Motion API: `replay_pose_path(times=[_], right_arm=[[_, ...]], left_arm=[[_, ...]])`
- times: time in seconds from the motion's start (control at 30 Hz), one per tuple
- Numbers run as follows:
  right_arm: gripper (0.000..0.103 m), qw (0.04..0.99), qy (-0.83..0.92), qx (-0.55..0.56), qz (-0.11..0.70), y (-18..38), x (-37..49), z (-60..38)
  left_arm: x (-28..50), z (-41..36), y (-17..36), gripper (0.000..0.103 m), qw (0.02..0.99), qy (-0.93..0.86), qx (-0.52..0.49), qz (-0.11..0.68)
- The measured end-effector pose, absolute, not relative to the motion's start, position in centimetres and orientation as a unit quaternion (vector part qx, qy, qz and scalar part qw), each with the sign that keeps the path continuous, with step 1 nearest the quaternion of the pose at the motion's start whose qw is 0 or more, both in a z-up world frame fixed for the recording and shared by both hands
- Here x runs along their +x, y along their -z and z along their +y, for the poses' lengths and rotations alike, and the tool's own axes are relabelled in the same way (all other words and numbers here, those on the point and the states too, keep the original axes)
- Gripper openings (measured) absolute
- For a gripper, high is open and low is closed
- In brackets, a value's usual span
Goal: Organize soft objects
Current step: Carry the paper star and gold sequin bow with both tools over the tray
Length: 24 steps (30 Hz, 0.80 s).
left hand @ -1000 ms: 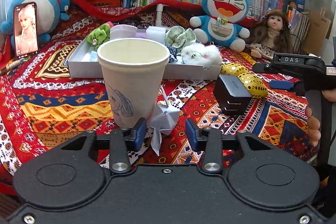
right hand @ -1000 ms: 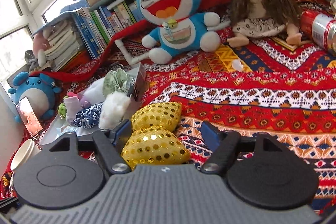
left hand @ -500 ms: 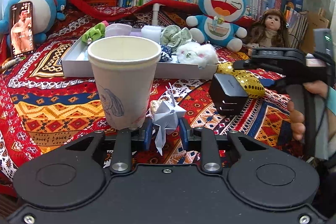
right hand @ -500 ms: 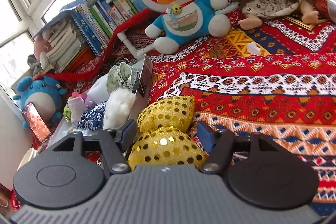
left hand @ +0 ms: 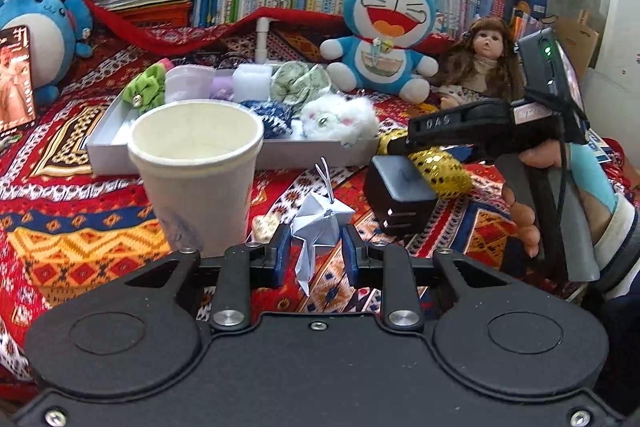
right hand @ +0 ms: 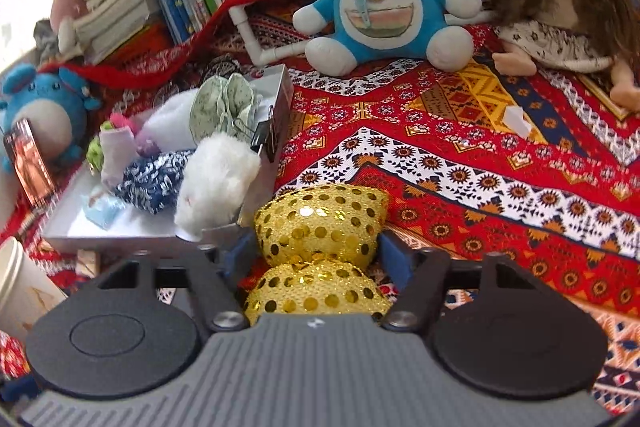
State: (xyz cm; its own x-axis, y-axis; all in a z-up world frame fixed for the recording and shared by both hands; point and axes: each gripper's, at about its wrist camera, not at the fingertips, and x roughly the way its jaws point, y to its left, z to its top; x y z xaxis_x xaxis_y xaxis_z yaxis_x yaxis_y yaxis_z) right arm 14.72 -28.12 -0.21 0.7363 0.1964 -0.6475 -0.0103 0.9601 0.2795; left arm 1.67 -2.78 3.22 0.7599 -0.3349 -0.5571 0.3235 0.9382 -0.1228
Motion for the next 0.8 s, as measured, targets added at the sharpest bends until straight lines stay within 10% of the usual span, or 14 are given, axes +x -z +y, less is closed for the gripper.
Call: replay_pose_path(times=[0.8], right_arm=[[0.056, 0.951, -0.080, 0.180, 0.237, -8.1, 13.3, -29.3]], left_arm=[[8.7, 2.1, -14.7, 0.026, 0.958, 0.179, -0.057, 0.216]])
